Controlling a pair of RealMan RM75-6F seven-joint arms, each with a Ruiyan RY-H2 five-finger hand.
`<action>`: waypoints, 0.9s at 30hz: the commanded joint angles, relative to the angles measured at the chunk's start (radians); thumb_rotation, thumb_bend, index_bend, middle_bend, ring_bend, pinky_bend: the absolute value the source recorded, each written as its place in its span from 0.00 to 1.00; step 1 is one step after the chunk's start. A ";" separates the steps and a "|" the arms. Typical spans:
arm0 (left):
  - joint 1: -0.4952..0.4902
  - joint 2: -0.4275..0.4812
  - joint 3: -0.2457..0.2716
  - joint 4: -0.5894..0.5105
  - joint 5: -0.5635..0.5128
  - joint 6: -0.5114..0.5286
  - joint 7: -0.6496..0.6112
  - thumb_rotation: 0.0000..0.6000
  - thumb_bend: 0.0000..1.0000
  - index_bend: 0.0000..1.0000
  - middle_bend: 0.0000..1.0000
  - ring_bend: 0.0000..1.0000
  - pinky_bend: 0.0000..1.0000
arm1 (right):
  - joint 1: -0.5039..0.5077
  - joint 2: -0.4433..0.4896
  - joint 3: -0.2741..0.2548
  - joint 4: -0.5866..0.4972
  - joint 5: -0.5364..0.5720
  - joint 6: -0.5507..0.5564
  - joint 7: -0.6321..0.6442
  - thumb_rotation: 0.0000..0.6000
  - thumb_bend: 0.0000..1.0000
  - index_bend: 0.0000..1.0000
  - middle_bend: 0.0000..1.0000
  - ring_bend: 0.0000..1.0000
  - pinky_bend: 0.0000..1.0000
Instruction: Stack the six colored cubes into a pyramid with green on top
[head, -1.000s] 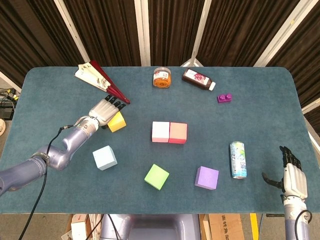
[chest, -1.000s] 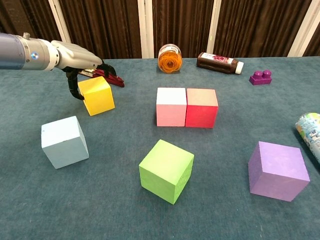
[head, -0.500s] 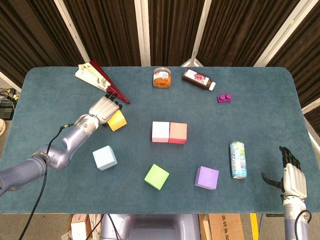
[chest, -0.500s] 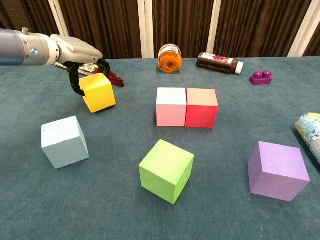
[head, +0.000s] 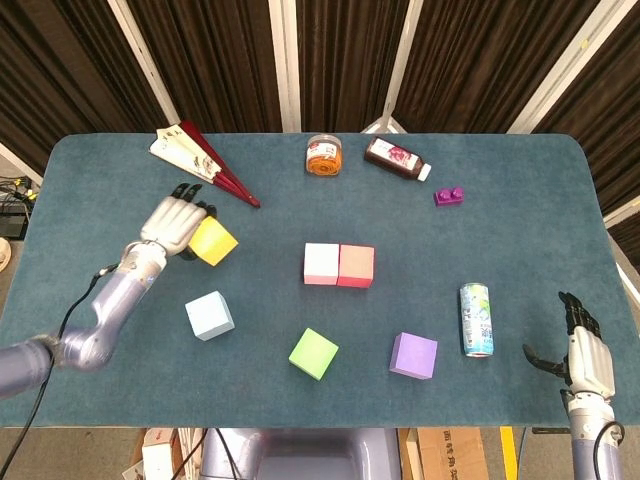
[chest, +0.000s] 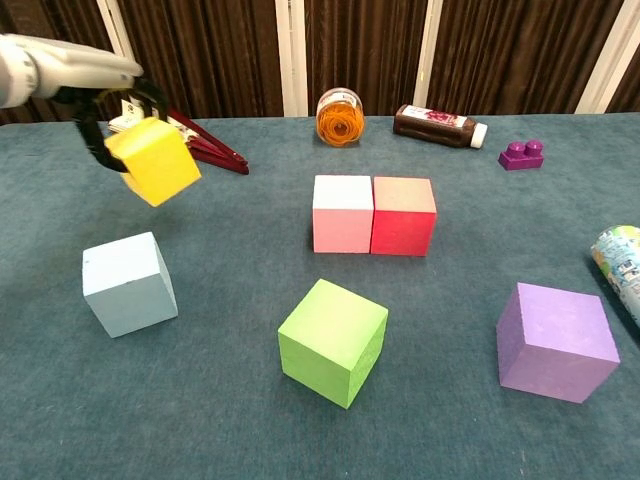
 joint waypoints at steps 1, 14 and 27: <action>0.052 0.080 0.014 -0.168 -0.194 0.198 0.159 1.00 0.29 0.31 0.37 0.00 0.00 | 0.001 0.002 -0.003 0.000 -0.007 -0.008 0.008 1.00 0.27 0.02 0.03 0.00 0.00; 0.024 -0.011 -0.029 -0.158 -0.500 0.339 0.321 1.00 0.27 0.30 0.36 0.00 0.00 | 0.004 0.003 -0.005 0.010 -0.006 -0.029 0.018 1.00 0.27 0.03 0.03 0.00 0.00; -0.034 -0.168 -0.129 -0.031 -0.671 0.370 0.390 1.00 0.26 0.27 0.35 0.00 0.00 | 0.008 -0.002 -0.002 0.018 0.001 -0.034 0.012 1.00 0.27 0.03 0.03 0.00 0.00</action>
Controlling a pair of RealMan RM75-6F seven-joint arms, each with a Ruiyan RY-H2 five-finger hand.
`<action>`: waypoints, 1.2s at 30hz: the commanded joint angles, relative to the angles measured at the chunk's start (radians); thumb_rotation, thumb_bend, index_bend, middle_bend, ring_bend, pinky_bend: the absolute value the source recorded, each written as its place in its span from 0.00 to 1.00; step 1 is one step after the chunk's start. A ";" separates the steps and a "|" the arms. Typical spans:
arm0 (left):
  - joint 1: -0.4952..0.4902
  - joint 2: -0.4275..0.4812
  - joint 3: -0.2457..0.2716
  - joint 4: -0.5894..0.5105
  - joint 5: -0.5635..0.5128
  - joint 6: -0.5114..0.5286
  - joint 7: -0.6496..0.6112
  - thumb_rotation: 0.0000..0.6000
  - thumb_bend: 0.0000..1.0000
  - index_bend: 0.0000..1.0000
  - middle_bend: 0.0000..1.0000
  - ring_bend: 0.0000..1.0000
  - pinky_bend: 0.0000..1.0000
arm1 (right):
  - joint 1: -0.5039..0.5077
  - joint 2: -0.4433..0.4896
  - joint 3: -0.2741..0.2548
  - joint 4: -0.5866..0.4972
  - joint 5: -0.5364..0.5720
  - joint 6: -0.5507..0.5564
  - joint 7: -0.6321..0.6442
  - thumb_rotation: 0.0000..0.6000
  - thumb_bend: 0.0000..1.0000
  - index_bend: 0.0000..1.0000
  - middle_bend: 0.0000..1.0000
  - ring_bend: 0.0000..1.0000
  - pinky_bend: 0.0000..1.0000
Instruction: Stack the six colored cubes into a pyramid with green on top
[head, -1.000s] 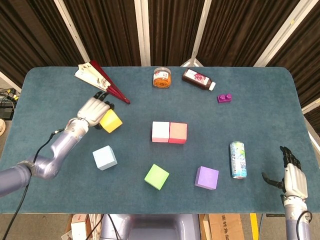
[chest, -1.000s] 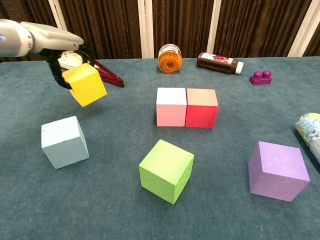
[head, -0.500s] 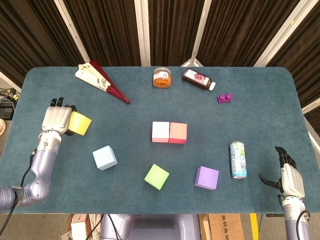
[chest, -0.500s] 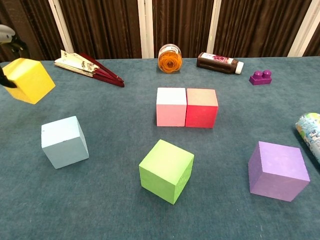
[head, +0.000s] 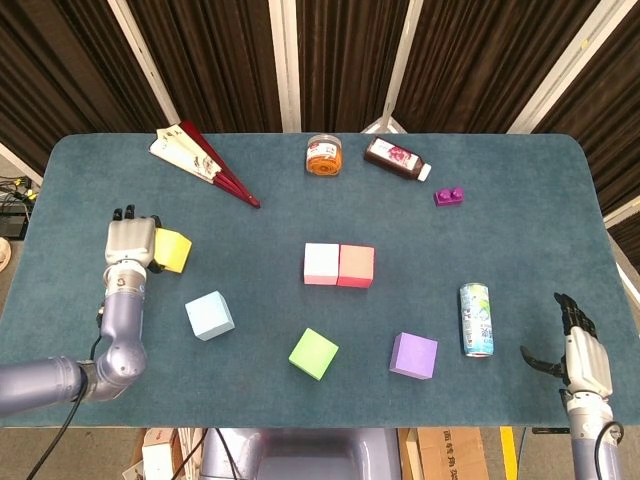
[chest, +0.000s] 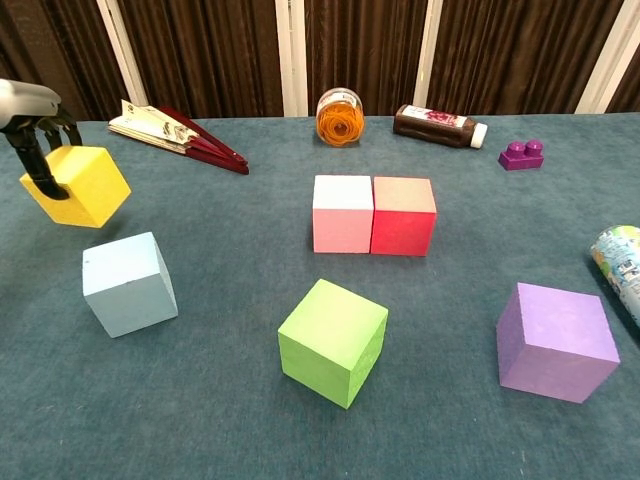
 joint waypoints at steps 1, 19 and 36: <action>-0.020 -0.041 -0.040 0.038 -0.041 0.014 0.016 1.00 0.26 0.27 0.35 0.00 0.00 | 0.001 -0.002 0.000 0.001 0.000 -0.002 -0.003 1.00 0.27 0.03 0.03 0.00 0.00; -0.071 -0.073 -0.098 0.049 -0.230 0.007 0.196 1.00 0.26 0.04 0.10 0.00 0.00 | 0.001 0.003 0.002 0.000 0.002 -0.007 0.000 1.00 0.27 0.03 0.03 0.00 0.00; 0.010 0.199 0.025 -0.169 0.200 -0.106 0.162 1.00 0.26 0.02 0.06 0.00 0.00 | 0.004 0.000 -0.001 -0.011 0.011 -0.008 -0.023 1.00 0.27 0.03 0.03 0.00 0.00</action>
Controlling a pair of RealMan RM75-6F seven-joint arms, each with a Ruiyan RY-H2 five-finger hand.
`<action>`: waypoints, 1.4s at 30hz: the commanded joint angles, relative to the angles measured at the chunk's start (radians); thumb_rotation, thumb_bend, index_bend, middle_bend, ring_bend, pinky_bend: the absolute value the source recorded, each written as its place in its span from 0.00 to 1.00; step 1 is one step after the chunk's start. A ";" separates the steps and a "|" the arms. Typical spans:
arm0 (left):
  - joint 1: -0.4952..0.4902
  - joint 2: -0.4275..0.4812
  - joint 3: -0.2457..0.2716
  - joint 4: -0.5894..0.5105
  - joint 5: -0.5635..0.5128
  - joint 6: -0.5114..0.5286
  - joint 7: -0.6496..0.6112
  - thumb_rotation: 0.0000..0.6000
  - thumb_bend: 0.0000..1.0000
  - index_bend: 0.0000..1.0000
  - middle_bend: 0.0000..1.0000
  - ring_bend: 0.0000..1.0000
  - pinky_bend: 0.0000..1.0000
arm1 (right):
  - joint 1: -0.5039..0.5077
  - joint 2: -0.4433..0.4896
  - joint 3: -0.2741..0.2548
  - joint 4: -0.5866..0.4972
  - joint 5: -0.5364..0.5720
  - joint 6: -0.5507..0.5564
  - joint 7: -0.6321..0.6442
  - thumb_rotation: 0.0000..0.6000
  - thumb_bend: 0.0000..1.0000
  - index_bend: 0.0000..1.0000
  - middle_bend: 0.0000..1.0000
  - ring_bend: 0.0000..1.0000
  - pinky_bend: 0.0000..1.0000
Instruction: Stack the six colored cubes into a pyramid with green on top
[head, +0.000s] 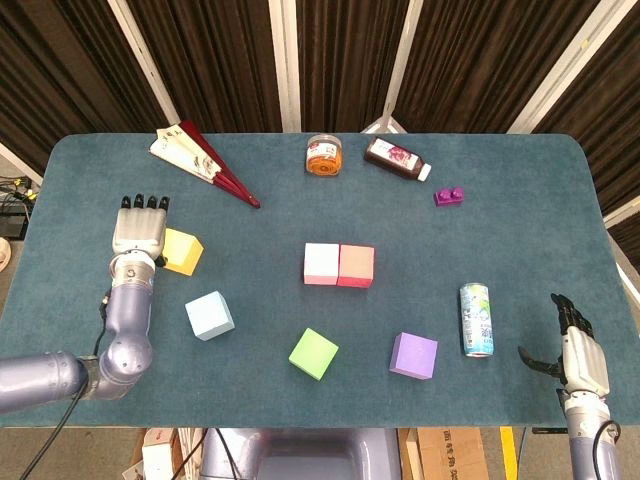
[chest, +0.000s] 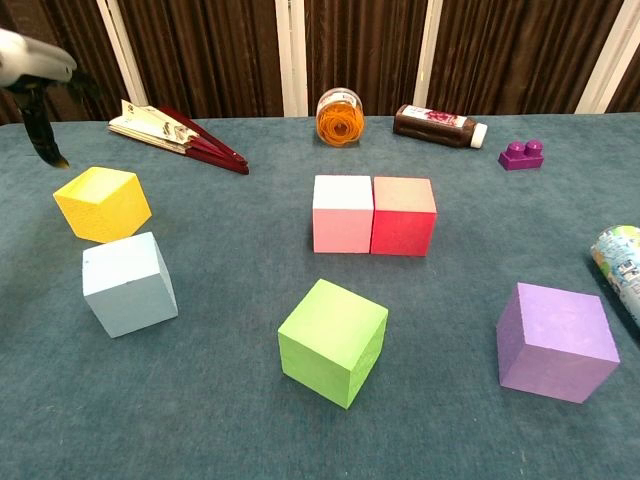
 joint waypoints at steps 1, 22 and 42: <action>0.057 0.103 0.102 -0.004 0.262 -0.166 -0.066 1.00 0.26 0.02 0.06 0.00 0.00 | 0.000 0.000 -0.001 -0.004 0.001 0.001 -0.006 1.00 0.27 0.03 0.03 0.00 0.00; 0.119 0.094 0.113 0.332 0.743 -0.722 -0.596 1.00 0.26 0.05 0.06 0.00 0.00 | 0.008 -0.022 0.001 0.000 0.040 0.012 -0.071 1.00 0.27 0.03 0.03 0.00 0.00; 0.207 -0.006 0.089 0.549 1.098 -0.743 -1.092 1.00 0.26 0.12 0.12 0.00 0.00 | 0.020 -0.037 0.001 -0.001 0.075 0.003 -0.118 1.00 0.27 0.03 0.03 0.00 0.00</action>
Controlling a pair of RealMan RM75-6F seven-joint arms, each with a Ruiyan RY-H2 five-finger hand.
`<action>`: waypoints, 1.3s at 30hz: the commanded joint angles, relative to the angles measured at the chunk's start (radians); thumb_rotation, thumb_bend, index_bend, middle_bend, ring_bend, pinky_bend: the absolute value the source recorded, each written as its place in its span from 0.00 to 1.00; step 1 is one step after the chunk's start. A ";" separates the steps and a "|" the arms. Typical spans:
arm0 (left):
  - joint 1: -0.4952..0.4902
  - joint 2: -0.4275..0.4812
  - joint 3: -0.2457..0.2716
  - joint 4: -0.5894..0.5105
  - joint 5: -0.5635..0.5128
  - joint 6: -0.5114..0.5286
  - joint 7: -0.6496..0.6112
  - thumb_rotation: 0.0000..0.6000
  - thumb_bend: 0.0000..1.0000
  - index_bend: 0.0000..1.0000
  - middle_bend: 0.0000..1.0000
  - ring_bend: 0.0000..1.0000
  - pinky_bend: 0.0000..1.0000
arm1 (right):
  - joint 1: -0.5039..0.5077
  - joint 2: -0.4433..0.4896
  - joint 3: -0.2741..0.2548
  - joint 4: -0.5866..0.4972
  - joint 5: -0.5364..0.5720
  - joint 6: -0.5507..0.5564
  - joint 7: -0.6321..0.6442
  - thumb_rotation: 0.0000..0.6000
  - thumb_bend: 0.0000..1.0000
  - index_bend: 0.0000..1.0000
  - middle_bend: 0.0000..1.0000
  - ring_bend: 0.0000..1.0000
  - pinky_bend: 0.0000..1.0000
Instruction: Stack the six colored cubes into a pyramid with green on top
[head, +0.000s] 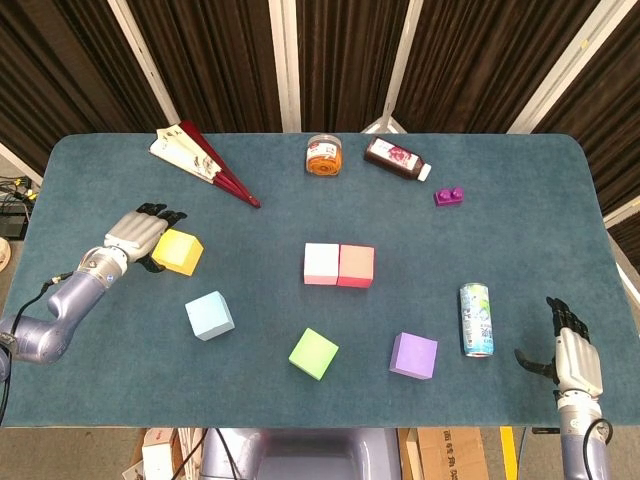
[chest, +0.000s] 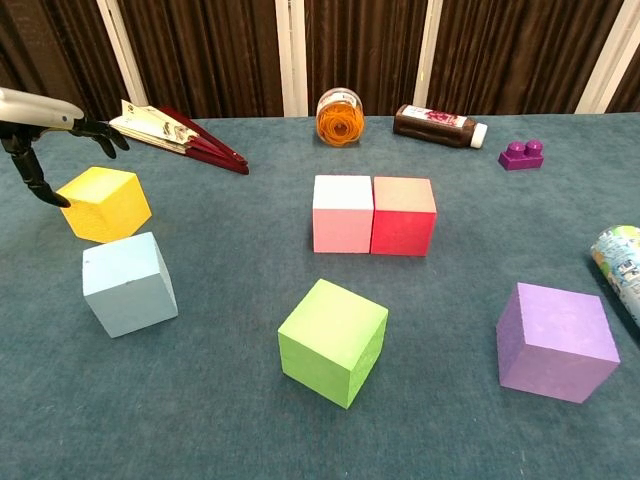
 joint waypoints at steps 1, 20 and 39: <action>0.012 -0.038 0.000 0.064 0.067 -0.004 -0.095 1.00 0.26 0.12 0.12 0.00 0.00 | 0.002 -0.001 0.001 0.001 0.008 -0.004 -0.004 1.00 0.27 0.03 0.03 0.00 0.00; -0.016 -0.086 0.039 0.149 0.209 0.020 -0.295 1.00 0.26 0.20 0.22 0.00 0.00 | 0.005 -0.019 0.012 0.000 0.045 0.027 -0.054 1.00 0.27 0.03 0.03 0.00 0.00; -0.029 -0.087 0.069 0.150 0.238 0.046 -0.369 1.00 0.30 0.30 0.31 0.00 0.00 | 0.006 -0.018 0.013 0.003 0.049 0.021 -0.057 1.00 0.27 0.03 0.03 0.00 0.00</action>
